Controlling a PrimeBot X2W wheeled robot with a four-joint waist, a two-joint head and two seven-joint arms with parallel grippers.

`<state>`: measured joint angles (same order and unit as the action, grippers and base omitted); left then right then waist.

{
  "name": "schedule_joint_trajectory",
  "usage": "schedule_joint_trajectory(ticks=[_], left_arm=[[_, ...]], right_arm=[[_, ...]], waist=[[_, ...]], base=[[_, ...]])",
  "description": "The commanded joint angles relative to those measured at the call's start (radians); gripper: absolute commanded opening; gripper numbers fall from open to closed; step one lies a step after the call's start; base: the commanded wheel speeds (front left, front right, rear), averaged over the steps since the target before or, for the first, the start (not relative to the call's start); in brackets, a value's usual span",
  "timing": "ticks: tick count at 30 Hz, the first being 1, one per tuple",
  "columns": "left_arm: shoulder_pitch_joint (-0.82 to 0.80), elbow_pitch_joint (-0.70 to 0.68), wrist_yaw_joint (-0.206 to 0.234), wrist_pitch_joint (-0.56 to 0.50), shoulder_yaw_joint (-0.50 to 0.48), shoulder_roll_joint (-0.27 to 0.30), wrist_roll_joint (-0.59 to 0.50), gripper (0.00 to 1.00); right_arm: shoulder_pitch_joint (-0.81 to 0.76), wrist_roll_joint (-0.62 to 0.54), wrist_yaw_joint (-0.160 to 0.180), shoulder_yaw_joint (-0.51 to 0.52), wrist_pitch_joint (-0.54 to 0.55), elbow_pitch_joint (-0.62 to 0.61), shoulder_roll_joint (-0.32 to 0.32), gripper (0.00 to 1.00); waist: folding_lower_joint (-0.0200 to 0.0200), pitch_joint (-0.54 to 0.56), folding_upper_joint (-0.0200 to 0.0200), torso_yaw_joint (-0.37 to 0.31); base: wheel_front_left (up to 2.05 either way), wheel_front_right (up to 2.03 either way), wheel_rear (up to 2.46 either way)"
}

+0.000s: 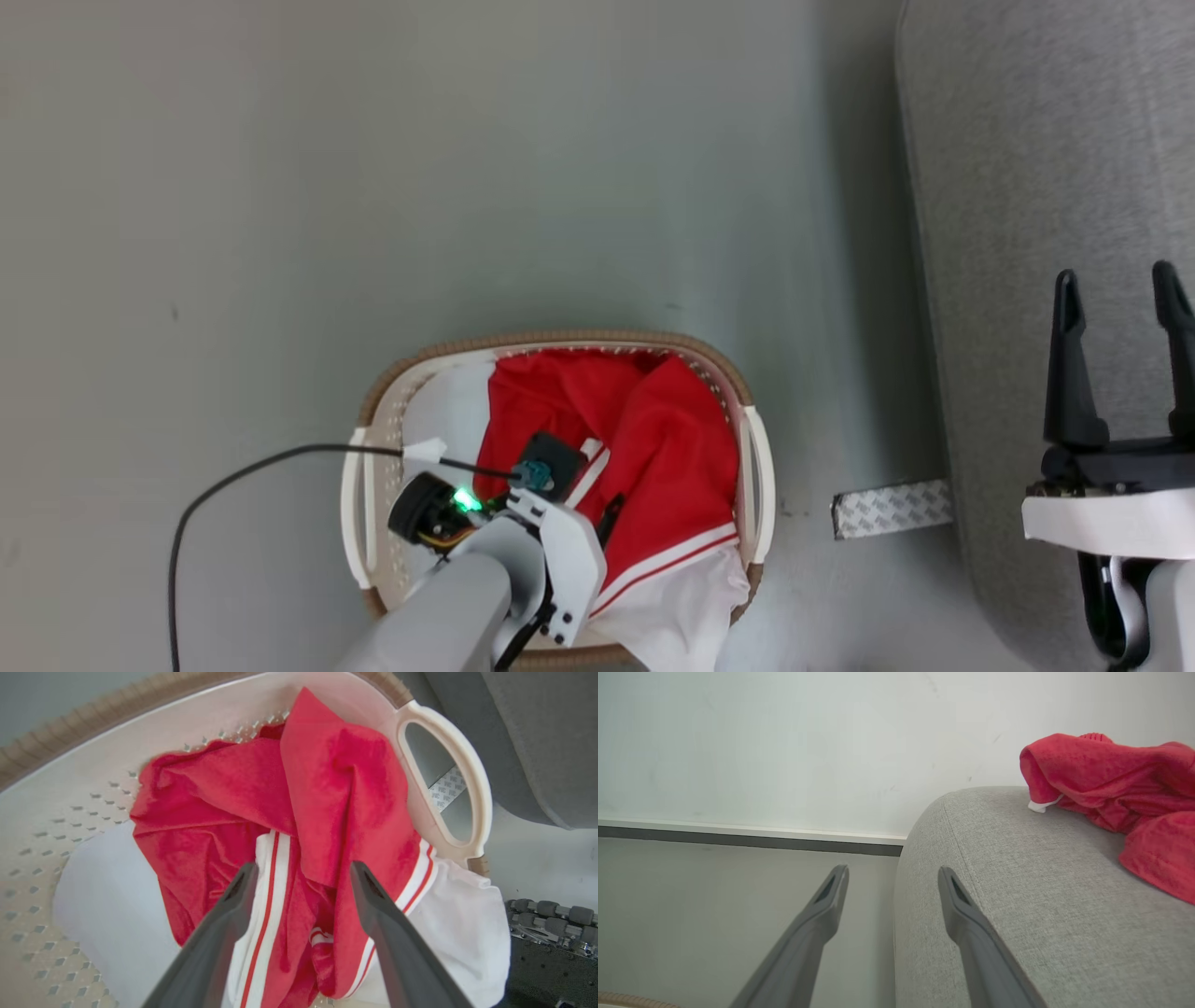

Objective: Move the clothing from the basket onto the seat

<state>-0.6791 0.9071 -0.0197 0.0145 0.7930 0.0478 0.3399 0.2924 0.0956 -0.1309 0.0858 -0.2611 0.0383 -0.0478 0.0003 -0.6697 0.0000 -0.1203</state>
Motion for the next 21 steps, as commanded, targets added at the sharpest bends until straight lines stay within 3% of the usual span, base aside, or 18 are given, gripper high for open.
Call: schedule_joint_trajectory(ticks=[1, 9, 21], left_arm=[[-0.028, 0.009, 0.007, 0.006, 0.015, 0.005, 0.028, 1.00], [-0.095, 0.007, 0.014, 0.049, 0.076, 0.005, 0.162, 1.00], [-0.164, 0.077, 0.020, 0.069, 0.164, 0.005, 0.252, 1.00]], right_arm=[[0.023, -0.012, 0.000, 0.004, -0.003, -0.012, -0.002, 1.00], [0.038, -0.003, 0.000, -0.002, -0.002, -0.025, -0.002, 1.00], [0.054, 0.048, 0.000, -0.021, -0.003, -0.024, -0.001, 1.00]], waist=[[-0.0003, -0.041, 0.0000, 0.005], [-0.0003, -0.094, 0.0000, -0.004], [-0.0003, -0.153, 0.0000, -0.051]], base=[[0.00, 0.00, 0.00], [0.00, 0.00, 0.00], [0.00, 0.00, 0.00]])
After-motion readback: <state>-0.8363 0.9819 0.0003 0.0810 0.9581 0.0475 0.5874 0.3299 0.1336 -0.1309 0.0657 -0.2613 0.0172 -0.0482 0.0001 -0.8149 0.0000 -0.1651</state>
